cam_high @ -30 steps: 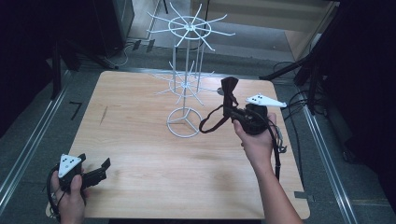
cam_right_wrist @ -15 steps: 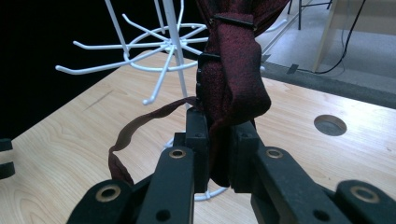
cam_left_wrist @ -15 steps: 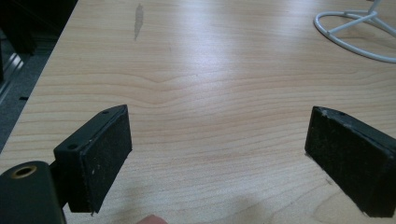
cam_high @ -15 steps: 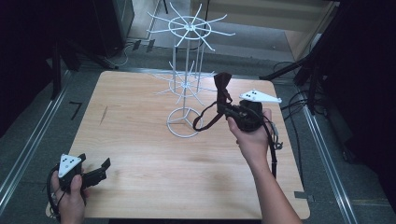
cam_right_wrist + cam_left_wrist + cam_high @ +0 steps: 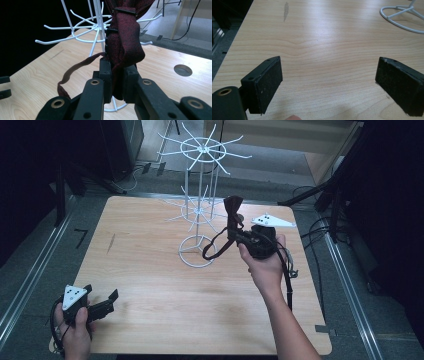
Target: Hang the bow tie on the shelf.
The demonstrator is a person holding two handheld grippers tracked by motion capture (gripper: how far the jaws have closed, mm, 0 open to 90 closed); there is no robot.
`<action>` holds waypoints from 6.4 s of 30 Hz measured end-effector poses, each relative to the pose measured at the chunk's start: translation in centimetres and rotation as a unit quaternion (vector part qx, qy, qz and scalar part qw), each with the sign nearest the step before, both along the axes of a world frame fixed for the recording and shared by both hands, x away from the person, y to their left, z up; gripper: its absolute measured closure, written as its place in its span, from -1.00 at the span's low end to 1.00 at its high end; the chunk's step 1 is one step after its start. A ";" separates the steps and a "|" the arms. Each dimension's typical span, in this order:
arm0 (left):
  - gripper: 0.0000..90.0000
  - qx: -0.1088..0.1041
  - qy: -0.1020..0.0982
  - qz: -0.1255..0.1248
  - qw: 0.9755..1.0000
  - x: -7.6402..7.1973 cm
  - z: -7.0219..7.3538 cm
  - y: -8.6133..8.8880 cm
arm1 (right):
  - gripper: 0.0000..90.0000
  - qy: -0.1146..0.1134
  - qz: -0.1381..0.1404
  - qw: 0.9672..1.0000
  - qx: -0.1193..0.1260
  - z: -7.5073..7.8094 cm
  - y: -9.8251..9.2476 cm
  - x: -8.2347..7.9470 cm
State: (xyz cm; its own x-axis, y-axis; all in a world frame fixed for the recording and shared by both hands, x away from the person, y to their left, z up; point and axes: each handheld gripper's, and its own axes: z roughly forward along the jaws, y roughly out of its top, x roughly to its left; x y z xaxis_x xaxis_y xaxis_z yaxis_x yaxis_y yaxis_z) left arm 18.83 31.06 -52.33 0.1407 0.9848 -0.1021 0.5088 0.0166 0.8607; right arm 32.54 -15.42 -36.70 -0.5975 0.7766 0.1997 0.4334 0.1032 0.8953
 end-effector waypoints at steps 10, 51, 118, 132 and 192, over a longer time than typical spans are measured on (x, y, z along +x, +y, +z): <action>-0.82 0.000 0.000 -0.001 1.000 0.0 0.0 0.0 | 0.83 -0.002 0.003 1.000 0.006 0.2 0.0 -0.2; -0.82 0.000 0.000 -0.001 1.000 0.0 0.0 0.0 | 0.80 0.031 -0.013 0.999 -0.040 -5.2 4.0 1.8; -0.82 0.002 0.000 -0.002 1.000 0.0 0.0 0.0 | -0.29 0.052 -0.051 0.996 -0.051 -9.6 -0.1 -0.1; -0.82 0.003 0.001 -0.002 1.000 0.0 0.0 0.0 | -0.32 0.060 -0.071 0.995 -0.044 -11.5 -2.9 -1.7; -0.82 0.001 -0.002 0.002 1.000 -0.1 0.0 0.0 | -0.60 0.081 -0.172 0.981 -0.029 -16.1 -15.6 -7.8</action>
